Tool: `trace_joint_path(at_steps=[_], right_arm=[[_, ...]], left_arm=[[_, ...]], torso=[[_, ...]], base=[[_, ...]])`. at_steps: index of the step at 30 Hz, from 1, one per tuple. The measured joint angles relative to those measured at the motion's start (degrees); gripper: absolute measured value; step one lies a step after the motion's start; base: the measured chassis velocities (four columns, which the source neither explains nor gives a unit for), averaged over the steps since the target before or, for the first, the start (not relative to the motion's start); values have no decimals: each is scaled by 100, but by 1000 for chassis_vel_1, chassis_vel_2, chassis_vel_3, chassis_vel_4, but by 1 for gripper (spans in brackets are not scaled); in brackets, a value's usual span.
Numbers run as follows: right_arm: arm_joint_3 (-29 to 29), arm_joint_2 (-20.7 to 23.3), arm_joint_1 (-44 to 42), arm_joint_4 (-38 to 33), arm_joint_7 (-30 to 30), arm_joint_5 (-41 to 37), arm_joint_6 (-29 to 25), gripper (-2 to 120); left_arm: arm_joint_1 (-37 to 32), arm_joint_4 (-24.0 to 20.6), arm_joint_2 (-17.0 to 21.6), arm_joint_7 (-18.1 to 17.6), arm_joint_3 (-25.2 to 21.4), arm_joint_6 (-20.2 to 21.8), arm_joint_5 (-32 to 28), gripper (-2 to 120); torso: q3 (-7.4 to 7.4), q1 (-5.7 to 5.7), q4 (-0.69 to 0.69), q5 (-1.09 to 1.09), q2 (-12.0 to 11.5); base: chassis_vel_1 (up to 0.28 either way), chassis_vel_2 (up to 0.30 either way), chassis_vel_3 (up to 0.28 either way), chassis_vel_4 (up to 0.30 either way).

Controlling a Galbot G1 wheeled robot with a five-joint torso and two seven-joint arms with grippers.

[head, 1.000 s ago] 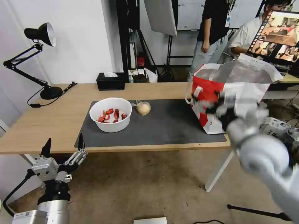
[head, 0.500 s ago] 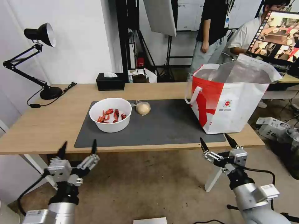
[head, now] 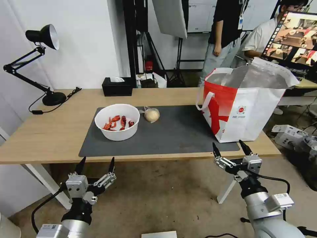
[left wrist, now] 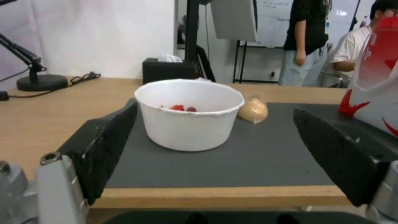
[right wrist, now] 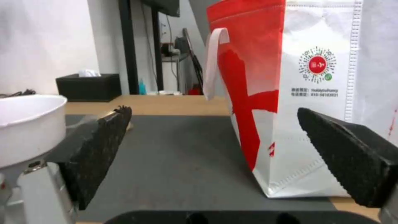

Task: Pick up the trash from the table and place it into the takeout bag.

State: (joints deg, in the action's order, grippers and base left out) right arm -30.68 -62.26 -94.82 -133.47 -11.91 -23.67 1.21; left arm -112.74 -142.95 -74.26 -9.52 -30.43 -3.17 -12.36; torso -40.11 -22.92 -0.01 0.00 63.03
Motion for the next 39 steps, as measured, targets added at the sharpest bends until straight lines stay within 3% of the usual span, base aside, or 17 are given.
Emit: trace_joint_path(at_steps=[5, 10, 13, 15, 16, 20, 27, 39], right_arm=[[399, 480, 884, 133, -418, -823, 550, 100], [757, 936, 1759, 541, -290, -1296, 810, 100], [1135, 1183, 2393, 922, -174, -1626, 934, 100], [1883, 1310, 3675, 1674, -110, -2065, 1066, 100], [1883, 1310, 3675, 1674, -110, -2065, 1066, 100], [2917, 1049, 5157, 2653, -35, -2516, 1215, 100], [4091, 465, 6753, 4118, 344, -2373, 1413, 100], [4962, -625, 8148, 6657, 1554, -2136, 1678, 100]], left_arm=[[-51, -23, -19, -26, 46, 22, 15, 100], [-56, -25, 11, -79, 54, 37, 14, 100], [-58, -25, 5, -136, 54, 37, 14, 100], [-74, -27, -19, -163, 43, 39, 14, 100], [-74, -27, -19, -163, 43, 39, 14, 100], [-147, -29, -70, -174, -9, 15, 68, 100], [-174, -32, -157, -178, -86, -42, 86, 100], [-155, -33, -153, -177, -201, -74, 51, 100]], torso=[[0, 0, 1, 1, 0], [-1, -1, 2, 0, 0], [-1, -1, 2, 0, 0], [-1, -1, 3, 0, -1], [-1, -1, 3, 0, -1], [-1, -1, 1, 0, -1], [-1, -2, 2, 0, -1], [-1, -1, 1, -1, -1]], base=[[0, 0, 0, 0], [0, 0, 0, 0], [0, 0, 0, 0], [0, 0, 0, 0], [0, 0, 0, 0], [0, 0, 0, 0], [0, 0, 0, 0], [0, 0, 0, 0]])
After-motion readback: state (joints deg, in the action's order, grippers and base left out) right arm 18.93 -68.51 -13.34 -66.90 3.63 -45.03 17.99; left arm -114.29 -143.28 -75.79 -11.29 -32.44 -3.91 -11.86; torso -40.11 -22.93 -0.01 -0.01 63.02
